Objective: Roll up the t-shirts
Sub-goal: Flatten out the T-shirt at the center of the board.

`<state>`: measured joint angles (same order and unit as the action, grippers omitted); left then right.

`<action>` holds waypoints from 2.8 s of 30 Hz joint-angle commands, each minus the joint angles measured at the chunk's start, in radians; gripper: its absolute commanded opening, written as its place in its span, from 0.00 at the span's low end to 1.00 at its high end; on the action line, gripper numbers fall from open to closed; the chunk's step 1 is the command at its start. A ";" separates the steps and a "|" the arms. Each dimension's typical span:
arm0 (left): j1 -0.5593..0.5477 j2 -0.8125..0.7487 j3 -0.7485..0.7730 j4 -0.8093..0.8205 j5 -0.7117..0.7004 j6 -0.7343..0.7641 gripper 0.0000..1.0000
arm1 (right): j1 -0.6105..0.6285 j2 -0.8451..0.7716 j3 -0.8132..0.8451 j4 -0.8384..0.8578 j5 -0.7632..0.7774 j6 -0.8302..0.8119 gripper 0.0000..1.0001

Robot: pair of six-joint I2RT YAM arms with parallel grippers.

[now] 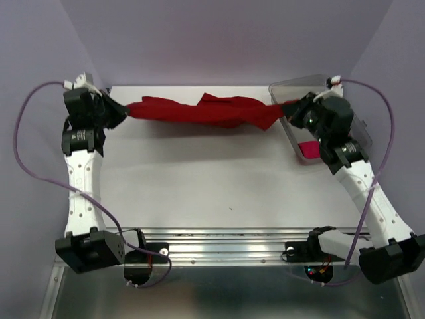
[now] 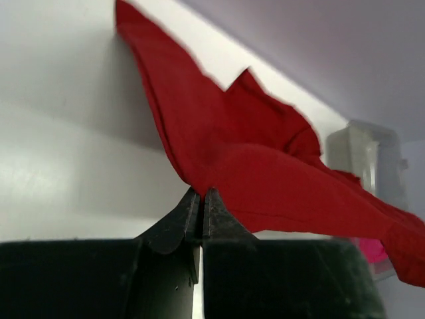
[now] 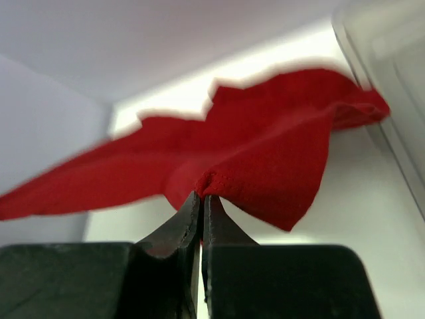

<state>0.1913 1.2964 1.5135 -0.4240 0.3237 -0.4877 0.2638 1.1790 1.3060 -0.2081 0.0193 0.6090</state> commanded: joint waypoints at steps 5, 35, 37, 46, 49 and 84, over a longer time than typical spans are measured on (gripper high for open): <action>0.000 -0.284 -0.602 -0.018 -0.083 -0.035 0.09 | 0.002 -0.342 -0.621 -0.151 -0.203 0.173 0.03; -0.177 -0.060 -0.748 -0.065 -0.354 -0.186 0.66 | 0.002 -0.289 -0.587 -0.384 0.010 0.199 0.65; -0.303 -0.007 -0.718 -0.111 -0.420 -0.221 0.66 | 0.002 -0.279 -0.588 -0.381 0.010 0.198 0.65; -0.377 0.047 -0.728 -0.179 -0.618 -0.364 0.72 | 0.002 -0.289 -0.616 -0.372 0.005 0.207 0.67; -0.395 0.063 -0.711 -0.222 -0.672 -0.384 0.71 | 0.002 -0.288 -0.617 -0.370 0.007 0.206 0.67; -0.452 0.113 -0.661 -0.314 -0.759 -0.411 0.27 | 0.002 -0.274 -0.613 -0.367 0.018 0.184 0.68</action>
<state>-0.2565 1.4673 0.8257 -0.6975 -0.3977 -0.8742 0.2630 0.9035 0.6815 -0.6189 0.0265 0.8139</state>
